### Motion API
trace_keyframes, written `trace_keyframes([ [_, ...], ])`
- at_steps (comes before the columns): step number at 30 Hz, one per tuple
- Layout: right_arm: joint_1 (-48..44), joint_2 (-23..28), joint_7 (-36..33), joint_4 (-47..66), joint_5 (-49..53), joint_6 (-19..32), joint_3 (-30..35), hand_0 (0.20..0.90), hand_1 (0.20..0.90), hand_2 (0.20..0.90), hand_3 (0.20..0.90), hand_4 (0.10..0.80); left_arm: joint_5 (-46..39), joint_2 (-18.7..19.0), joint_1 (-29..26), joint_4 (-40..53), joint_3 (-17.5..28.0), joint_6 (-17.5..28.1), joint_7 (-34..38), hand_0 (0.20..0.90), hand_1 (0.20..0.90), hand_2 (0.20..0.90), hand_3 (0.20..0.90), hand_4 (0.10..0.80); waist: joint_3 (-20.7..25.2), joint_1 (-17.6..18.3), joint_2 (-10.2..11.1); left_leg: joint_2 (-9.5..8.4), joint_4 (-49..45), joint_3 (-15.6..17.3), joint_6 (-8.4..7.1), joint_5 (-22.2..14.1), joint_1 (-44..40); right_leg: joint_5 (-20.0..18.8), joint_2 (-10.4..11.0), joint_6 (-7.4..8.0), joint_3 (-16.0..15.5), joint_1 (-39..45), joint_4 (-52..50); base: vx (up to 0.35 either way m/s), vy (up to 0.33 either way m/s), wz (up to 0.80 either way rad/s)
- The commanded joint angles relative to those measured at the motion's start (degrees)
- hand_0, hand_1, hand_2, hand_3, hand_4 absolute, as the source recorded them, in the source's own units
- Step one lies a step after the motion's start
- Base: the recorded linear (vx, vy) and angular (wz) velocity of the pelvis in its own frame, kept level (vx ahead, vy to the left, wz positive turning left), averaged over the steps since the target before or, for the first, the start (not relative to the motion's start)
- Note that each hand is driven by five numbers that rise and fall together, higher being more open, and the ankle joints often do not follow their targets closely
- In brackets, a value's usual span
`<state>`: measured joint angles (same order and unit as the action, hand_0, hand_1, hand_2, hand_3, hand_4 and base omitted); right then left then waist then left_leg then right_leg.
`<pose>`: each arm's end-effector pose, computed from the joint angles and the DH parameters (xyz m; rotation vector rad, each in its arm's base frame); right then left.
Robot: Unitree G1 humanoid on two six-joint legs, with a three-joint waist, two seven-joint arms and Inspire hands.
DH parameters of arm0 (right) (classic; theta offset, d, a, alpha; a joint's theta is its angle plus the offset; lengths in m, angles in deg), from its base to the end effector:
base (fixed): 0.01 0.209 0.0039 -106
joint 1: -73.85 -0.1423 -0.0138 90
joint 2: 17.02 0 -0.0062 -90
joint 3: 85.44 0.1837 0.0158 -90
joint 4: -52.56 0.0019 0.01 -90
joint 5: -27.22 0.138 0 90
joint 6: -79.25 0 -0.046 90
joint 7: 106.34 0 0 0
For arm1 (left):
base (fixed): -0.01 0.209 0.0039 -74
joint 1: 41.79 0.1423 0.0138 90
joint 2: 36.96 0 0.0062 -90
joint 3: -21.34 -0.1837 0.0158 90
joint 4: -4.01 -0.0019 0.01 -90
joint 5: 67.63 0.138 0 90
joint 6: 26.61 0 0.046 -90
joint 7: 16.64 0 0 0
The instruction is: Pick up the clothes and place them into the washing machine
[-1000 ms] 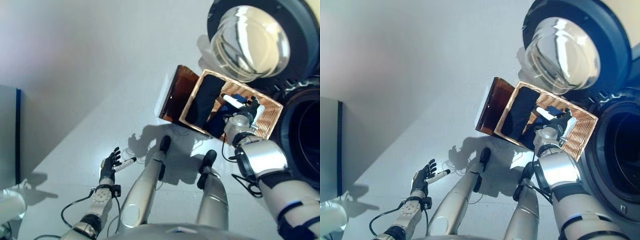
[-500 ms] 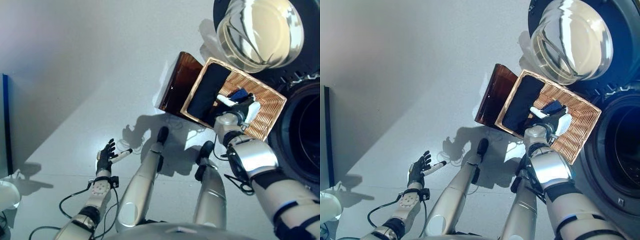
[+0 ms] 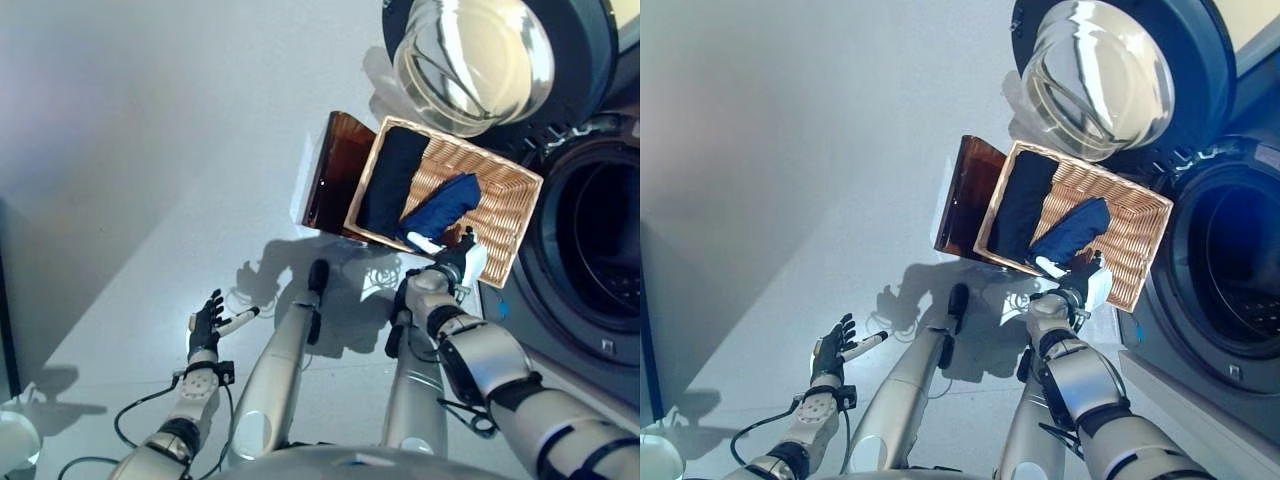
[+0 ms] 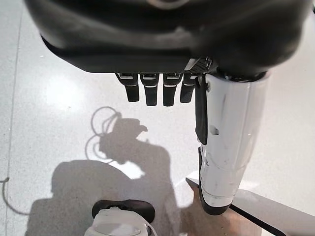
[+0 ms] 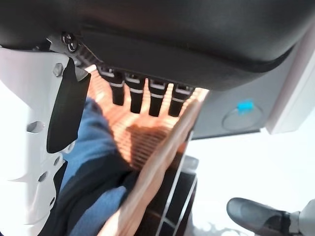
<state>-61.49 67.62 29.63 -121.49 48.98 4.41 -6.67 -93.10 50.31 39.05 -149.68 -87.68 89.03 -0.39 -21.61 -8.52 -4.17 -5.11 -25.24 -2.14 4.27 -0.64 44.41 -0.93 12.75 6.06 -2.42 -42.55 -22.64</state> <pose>0.2982 -0.1752 0.0100 -0.2081 0.3797 -0.8027 0.1593 0.1964 -0.0813 0.0979 0.5276 0.3159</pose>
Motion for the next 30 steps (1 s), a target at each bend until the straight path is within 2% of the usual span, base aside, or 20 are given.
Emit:
trace_keyframes([
  [1, 0.2, 4.5, -3.3, 3.4, -1.8, 3.4, -0.4, 0.900, 0.900, 0.900, 0.900, 0.800, -2.5, 0.3, 1.5, -3.7, 2.3, 3.5, 1.9, 0.900, 0.900, 0.900, 0.900, 0.800, 1.9, -0.7, -1.2, -0.59, 0.7, 1.4, -4.43, -4.5, 1.0, 3.3, -2.6, -3.32, -1.8, 1.2, -0.5, -0.004, -0.032, -0.08],
  [7, -0.5, 4.5, -3.4, 3.7, -1.5, 3.8, -0.8, 0.900, 0.900, 0.900, 0.900, 0.800, -3.5, -0.2, 0.8, -5.1, 1.9, 3.4, 1.4, 0.900, 0.900, 0.900, 0.900, 0.800, 1.9, -0.2, -1.4, -0.49, 1.0, 1.3, -4.51, -4.3, 1.6, 3.5, -2.7, -3.44, -2.2, 0.7, -0.4, 0.016, -0.022, -0.01],
  [18, -6.4, 9.2, -4.1, 0.9, -0.8, 3.2, -1.0, 0.900, 0.900, 0.900, 0.900, 0.800, -4.6, -0.3, 0.3, -4.8, 1.3, 4.0, 1.0, 0.900, 0.900, 0.900, 0.900, 0.800, 1.8, -1.1, -2.6, -1.16, 0.9, 1.4, -4.56, -4.5, 3.3, 4.3, -2.2, -3.50, -2.3, -0.4, -0.9, 0.050, -0.003, 0.03],
  [27, -14.0, 14.7, -6.2, -5.0, -1.4, 1.2, -2.9, 0.900, 0.900, 0.900, 0.900, 0.800, -4.6, 0.5, 1.7, 3.4, -0.4, 4.7, 0.9, 0.900, 0.900, 0.900, 0.900, 0.800, 1.0, -2.2, -5.0, -2.03, -3.3, 2.2, -4.49, -5.5, 8.9, 5.9, -2.0, -4.17, -0.9, -6.9, -7.0, -0.003, 0.028, 0.06],
  [30, -15.6, 15.1, -6.2, -6.4, -1.4, 0.7, -3.3, 0.900, 0.900, 0.900, 0.900, 0.800, -4.6, 0.9, 2.3, 5.3, -0.8, 4.8, 0.7, 0.900, 0.900, 0.900, 0.900, 0.800, 1.0, -2.4, -5.7, -2.13, -4.3, 2.3, -4.41, -5.8, 10.2, 6.5, -1.9, -4.34, -0.4, -8.9, -9.0, -0.018, 0.035, 0.09],
])
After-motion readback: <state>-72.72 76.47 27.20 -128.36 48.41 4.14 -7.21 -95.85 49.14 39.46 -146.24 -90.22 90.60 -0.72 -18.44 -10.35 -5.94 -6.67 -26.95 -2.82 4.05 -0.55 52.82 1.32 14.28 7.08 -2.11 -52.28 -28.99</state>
